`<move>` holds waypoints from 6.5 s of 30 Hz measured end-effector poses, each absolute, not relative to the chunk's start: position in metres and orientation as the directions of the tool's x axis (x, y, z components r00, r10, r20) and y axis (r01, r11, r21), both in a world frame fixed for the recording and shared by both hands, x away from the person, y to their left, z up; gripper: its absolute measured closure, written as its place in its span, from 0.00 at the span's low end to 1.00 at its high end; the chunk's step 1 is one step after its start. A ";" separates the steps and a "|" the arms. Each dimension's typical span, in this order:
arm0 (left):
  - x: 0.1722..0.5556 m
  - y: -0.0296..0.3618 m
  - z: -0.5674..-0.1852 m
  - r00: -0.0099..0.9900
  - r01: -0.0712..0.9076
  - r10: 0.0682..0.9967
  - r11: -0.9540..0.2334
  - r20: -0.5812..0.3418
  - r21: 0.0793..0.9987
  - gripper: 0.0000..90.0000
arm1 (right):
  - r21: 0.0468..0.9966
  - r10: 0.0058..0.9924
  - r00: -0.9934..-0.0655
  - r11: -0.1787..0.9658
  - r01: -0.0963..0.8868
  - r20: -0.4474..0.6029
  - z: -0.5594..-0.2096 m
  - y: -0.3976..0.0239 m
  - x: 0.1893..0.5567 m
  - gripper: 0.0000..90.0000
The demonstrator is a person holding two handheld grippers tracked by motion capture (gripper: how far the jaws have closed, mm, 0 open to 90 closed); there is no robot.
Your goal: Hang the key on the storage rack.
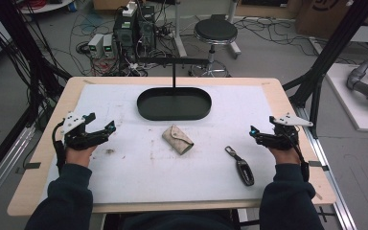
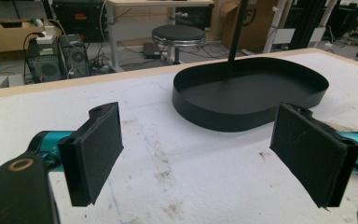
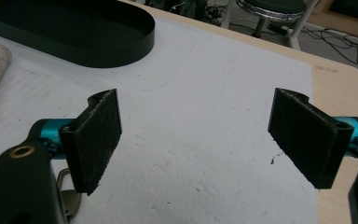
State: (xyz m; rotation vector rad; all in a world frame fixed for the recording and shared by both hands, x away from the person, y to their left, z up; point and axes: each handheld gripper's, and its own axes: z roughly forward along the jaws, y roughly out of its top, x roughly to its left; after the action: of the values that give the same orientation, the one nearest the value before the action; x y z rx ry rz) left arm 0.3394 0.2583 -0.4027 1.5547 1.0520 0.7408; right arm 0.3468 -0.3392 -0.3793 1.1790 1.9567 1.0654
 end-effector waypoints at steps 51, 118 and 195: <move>0.343 0.252 -0.406 0.426 0.277 0.902 -0.049 -0.077 0.960 0.20 | 0.618 0.796 -0.603 0.498 0.608 -0.049 -0.426 -0.279 0.343 0.91; 0.344 0.251 -0.409 0.426 0.302 0.901 -0.058 -0.080 0.952 0.24 | 0.575 0.840 -0.542 0.457 0.678 -0.029 -0.433 -0.287 0.347 0.55; 0.344 0.257 -0.411 0.437 0.303 0.894 -0.046 -0.096 0.952 0.24 | 0.819 0.898 -0.431 0.316 0.479 -0.094 -0.311 -0.201 0.512 0.55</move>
State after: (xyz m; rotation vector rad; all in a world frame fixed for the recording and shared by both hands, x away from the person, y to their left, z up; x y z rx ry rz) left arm 0.3443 0.2571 -0.4111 1.5937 1.0762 0.6743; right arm 0.5119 -0.2009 -0.3105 1.2124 2.0365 0.9919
